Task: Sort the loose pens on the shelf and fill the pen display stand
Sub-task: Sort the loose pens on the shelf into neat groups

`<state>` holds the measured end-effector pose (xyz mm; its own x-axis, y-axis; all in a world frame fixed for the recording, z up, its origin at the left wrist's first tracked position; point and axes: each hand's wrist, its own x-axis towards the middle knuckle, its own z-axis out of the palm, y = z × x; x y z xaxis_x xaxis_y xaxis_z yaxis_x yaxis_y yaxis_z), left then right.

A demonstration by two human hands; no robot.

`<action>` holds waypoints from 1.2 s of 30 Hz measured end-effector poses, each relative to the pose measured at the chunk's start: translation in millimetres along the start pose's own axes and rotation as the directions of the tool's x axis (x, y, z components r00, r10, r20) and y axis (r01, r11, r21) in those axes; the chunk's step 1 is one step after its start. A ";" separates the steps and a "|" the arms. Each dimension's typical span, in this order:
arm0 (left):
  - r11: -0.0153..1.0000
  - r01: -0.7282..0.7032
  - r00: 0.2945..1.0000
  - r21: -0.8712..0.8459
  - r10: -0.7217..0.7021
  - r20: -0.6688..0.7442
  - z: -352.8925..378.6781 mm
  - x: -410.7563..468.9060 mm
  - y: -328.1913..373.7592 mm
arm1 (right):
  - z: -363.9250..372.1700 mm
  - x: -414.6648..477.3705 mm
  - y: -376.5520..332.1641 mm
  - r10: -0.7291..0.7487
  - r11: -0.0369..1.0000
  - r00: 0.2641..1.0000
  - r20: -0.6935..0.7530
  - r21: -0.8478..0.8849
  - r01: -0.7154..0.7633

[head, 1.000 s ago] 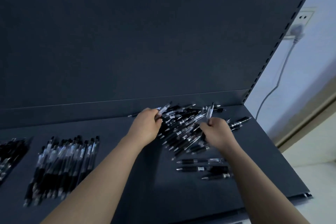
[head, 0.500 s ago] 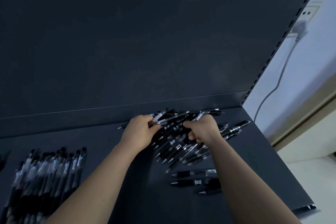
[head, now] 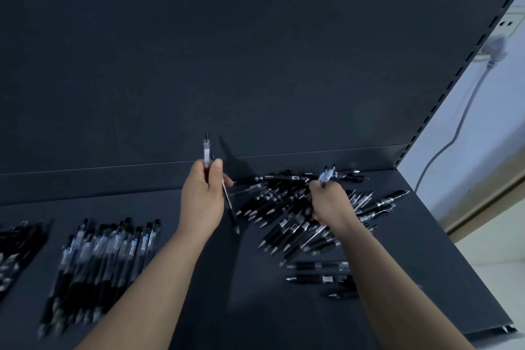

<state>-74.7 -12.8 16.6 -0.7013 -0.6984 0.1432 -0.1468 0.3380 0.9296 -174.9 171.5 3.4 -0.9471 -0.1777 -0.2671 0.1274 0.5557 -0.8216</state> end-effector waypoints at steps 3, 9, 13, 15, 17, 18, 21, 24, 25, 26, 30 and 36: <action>0.988 -0.027 0.997 0.154 0.016 0.073 -0.2 -0.7 -9.0 | 1.6 -9.6 0.3 -0.079 0.995 0.995 0.067 -0.057 0.082; 0.775 -0.114 0.968 0.621 -0.054 0.244 3.0 11.3 -29.1 | 0.2 -19.1 5.6 -0.127 0.990 0.988 0.088 -0.056 0.132; 0.650 -0.194 0.954 0.735 -0.049 0.295 9.0 14.5 -29.8 | -3.2 -22.2 13.8 -0.182 0.963 0.982 0.048 -0.191 0.188; 0.633 -0.224 0.948 0.741 -0.033 0.316 11.5 12.7 -28.7 | -3.0 -27.6 18.1 -0.181 0.960 0.982 0.053 -0.206 0.188; 0.610 -0.275 0.934 0.743 -0.015 0.358 13.4 9.1 -27.0 | -3.5 -31.3 23.4 -0.168 0.965 0.985 0.047 -0.196 0.174; 0.605 -0.292 0.927 0.741 -0.013 0.376 13.5 6.9 -26.2 | -5.2 -32.5 26.0 -0.164 0.966 0.986 0.032 -0.195 0.167; 0.624 -0.288 0.915 0.727 -0.044 0.401 8.7 -3.0 -23.0 | -18.5 -35.9 32.9 -0.177 0.955 0.983 -0.048 -0.249 0.160; 0.707 -0.223 0.923 0.671 -0.068 0.379 0.9 -18.5 -14.9 | -39.8 -42.5 42.7 -0.153 0.946 0.980 -0.129 -0.306 0.108; 0.748 -0.196 0.932 0.634 -0.060 0.358 -0.8 -24.5 -10.4 | -46.2 -44.6 47.1 -0.131 0.947 0.980 -0.152 -0.313 0.078; 0.791 -0.177 0.937 0.586 -0.047 0.347 -1.1 -30.3 -6.1 | -51.6 -46.9 52.3 -0.104 0.948 0.979 -0.176 -0.315 0.044; 0.894 -0.192 0.900 0.406 -0.005 0.436 10.1 -50.0 7.0 | -65.1 -55.2 71.9 0.004 0.946 0.972 -0.234 -0.314 -0.079; 0.877 -0.279 0.812 0.391 -0.001 0.583 53.8 -72.6 13.1 | -76.7 -59.2 88.6 0.060 0.947 0.970 -0.234 -0.293 -0.129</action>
<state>-63.3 76.2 0.1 -0.9763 -0.2001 -0.0828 -0.2058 0.7381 0.6426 -130.1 293.6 -14.9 -0.9804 0.0509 -0.1904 0.1567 0.7875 -0.5961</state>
